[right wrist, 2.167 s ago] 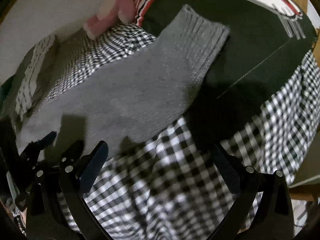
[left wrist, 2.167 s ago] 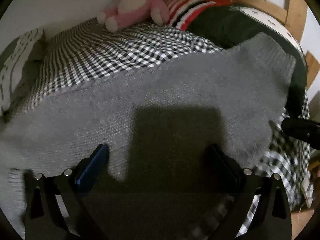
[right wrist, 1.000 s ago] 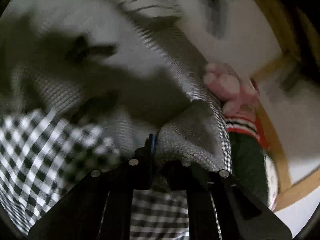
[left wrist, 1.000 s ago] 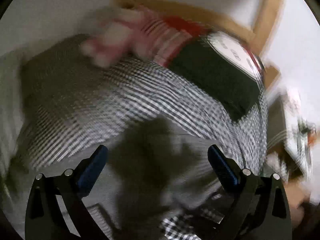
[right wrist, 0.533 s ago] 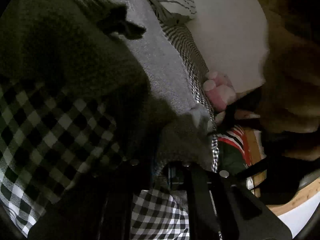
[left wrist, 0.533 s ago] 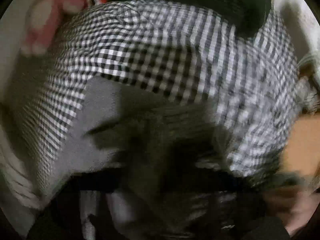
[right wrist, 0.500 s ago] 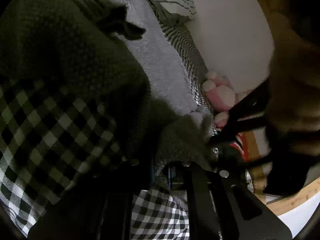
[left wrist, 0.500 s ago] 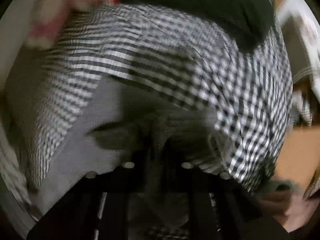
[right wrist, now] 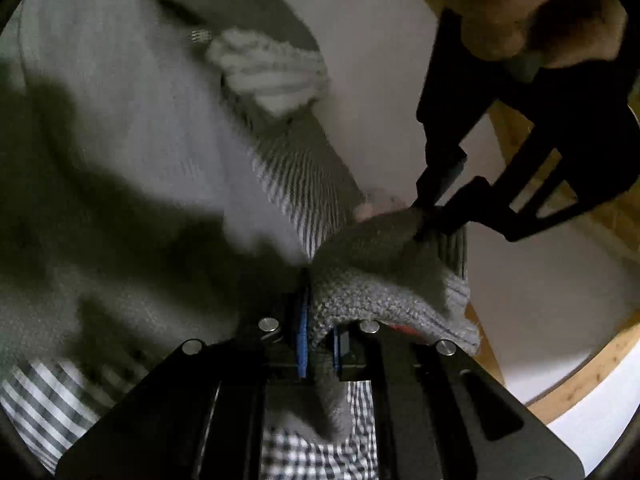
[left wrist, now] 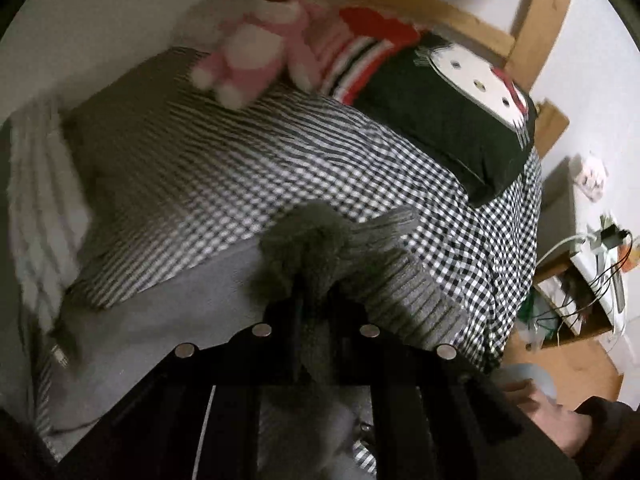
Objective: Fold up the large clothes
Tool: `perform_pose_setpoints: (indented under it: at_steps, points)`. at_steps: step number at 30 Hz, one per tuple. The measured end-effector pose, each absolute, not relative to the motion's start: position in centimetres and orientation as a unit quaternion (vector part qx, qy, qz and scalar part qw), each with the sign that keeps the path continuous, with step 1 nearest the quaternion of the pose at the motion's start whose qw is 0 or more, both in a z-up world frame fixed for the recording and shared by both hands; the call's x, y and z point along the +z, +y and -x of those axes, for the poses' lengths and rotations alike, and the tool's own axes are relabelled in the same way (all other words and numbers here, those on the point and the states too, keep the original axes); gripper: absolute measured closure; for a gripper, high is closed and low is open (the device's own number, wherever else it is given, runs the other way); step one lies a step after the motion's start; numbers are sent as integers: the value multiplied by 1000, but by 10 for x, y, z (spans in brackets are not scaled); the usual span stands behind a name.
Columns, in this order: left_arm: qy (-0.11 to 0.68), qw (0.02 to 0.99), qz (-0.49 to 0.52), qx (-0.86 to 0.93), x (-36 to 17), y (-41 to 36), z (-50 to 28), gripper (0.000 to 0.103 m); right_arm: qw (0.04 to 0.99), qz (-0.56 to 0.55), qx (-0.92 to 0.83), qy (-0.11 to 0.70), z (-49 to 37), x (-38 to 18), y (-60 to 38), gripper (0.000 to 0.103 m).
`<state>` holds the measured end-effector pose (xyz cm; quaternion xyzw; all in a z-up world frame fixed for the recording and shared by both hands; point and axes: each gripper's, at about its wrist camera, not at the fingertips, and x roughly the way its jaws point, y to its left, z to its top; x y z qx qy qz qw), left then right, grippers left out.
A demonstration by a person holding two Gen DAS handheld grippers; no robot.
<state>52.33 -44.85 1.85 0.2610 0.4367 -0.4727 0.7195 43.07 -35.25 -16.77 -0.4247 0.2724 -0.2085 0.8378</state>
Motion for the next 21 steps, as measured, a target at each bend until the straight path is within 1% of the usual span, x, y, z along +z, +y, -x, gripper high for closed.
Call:
perform_pose_setpoints:
  at_steps: [6, 10, 16, 19, 21]
  points:
    - [431, 752, -233, -440, 44, -363, -548, 94, 858, 425, -174, 230, -444, -148, -283, 94]
    - [439, 769, -214, -413, 42, -303, -569, 94, 863, 437, -139, 214, -458, -151, -223, 94]
    - [458, 795, -179, -355, 16, -204, -609, 93, 862, 448, -95, 215, -490, -165, -139, 94]
    - [464, 814, -162, -309, -5, -157, -631, 92, 853, 463, -69, 231, -503, -181, -93, 94]
    - [484, 817, -127, -288, -23, -117, -647, 89, 840, 475, -54, 256, -514, -195, -61, 94]
